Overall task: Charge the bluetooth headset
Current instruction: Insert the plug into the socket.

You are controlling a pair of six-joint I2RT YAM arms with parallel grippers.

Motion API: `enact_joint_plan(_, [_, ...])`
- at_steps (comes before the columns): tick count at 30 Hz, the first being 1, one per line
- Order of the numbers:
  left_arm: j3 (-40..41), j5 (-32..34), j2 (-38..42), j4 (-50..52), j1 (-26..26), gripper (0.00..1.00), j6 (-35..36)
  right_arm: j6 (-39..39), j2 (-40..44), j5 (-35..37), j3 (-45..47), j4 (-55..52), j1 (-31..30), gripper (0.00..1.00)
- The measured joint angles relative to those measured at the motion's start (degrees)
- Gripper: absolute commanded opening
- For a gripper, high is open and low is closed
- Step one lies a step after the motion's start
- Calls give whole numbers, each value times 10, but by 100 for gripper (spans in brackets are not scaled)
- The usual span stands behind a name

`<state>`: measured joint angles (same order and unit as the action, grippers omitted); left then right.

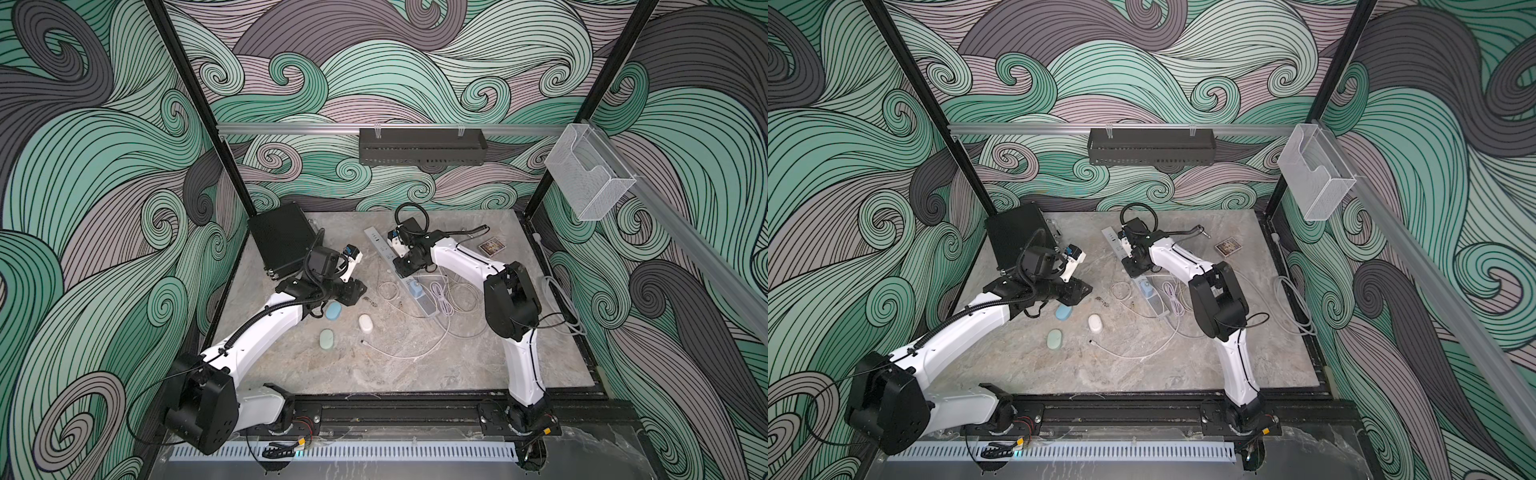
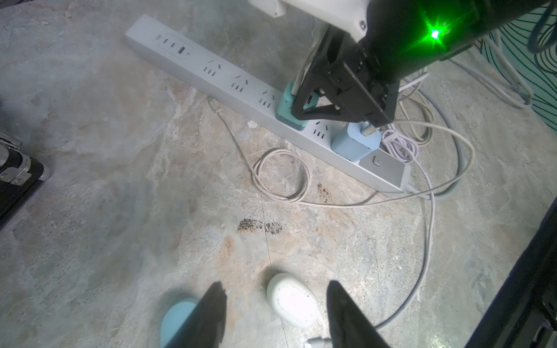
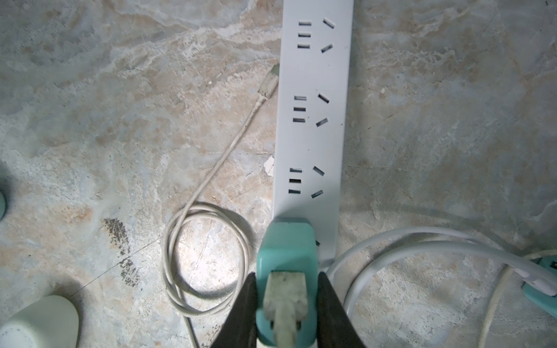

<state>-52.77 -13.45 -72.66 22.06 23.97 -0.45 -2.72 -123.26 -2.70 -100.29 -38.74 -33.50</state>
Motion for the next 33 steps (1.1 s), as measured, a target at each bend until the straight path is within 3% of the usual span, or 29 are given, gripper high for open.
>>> enact_joint_plan(2, [0,0,0,0,-1,54,0,2,0,-5,-3,-4,2,14])
enact_joint_plan(6, [0,1,0,0,-5,54,0,5,1,-19,-6,-9,8,39])
enact_joint_plan(14, [0,1,0,-1,-7,54,0,8,42,-57,29,-71,9,60])
enact_joint_plan(21, [0,1,0,-1,-7,54,0,10,198,-108,77,-84,16,59])
enact_joint_plan(25, [0,1,0,-2,-7,54,0,1,272,-109,102,-83,55,59])
enact_joint_plan(29, [0,-5,0,-2,-7,54,0,-14,280,-100,120,-81,120,59])
enact_joint_plan(33, [0,-18,0,-2,-7,54,0,-27,228,-87,118,-80,175,53])
